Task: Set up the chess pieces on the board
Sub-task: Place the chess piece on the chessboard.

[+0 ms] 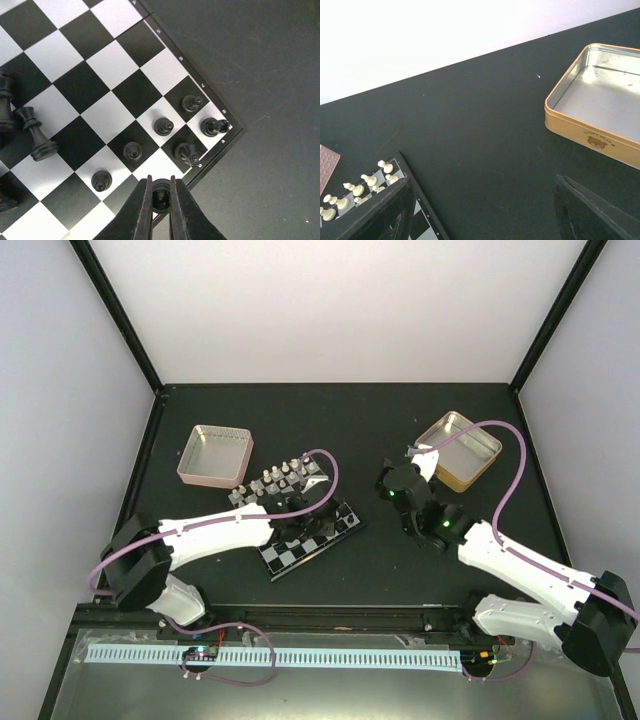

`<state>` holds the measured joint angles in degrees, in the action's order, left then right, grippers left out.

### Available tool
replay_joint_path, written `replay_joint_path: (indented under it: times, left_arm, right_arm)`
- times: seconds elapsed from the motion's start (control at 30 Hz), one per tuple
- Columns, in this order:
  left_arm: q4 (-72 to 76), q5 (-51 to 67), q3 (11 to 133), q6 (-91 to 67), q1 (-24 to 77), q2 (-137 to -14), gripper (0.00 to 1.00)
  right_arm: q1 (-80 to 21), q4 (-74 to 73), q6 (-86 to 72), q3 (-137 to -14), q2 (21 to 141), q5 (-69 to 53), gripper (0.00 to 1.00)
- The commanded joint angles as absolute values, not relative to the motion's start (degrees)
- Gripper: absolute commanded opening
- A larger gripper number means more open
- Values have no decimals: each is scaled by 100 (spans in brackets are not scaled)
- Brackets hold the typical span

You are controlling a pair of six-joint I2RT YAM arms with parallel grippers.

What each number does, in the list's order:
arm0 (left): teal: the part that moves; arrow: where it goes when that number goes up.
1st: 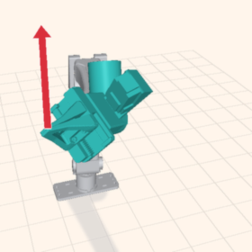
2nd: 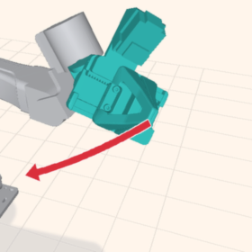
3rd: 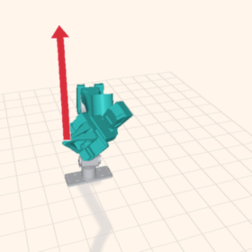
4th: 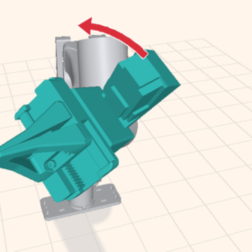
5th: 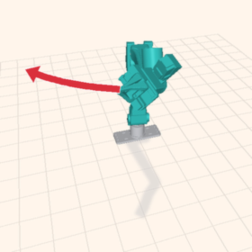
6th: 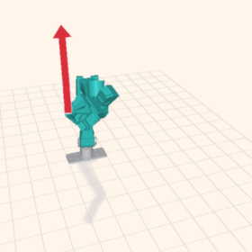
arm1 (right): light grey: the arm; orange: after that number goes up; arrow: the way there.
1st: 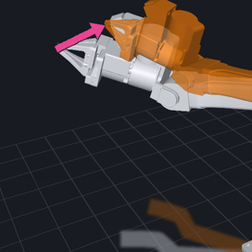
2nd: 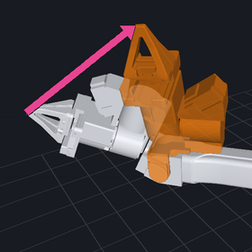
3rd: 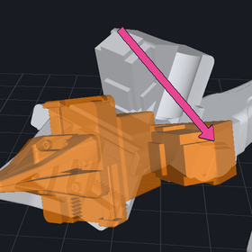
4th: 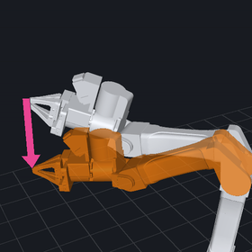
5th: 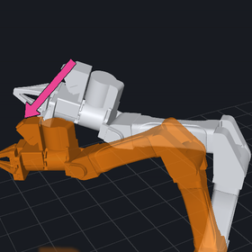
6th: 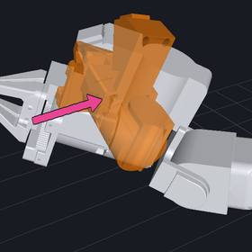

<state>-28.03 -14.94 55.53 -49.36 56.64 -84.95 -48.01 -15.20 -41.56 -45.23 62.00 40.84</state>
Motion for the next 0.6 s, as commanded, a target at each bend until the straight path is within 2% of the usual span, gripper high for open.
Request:
replay_joint_path:
  times: [0.0,0.57]
  left_arm:
    - [-2919,-1693,5863,-5278,5771,-8746,1]
    - [-2792,-1331,5924,-5396,5871,-9410,2]
  right_arm:
    - [-4621,-1554,-4307,-4424,6155,4093,75]
    - [-4416,-1555,-4288,-4403,6150,3797,76]
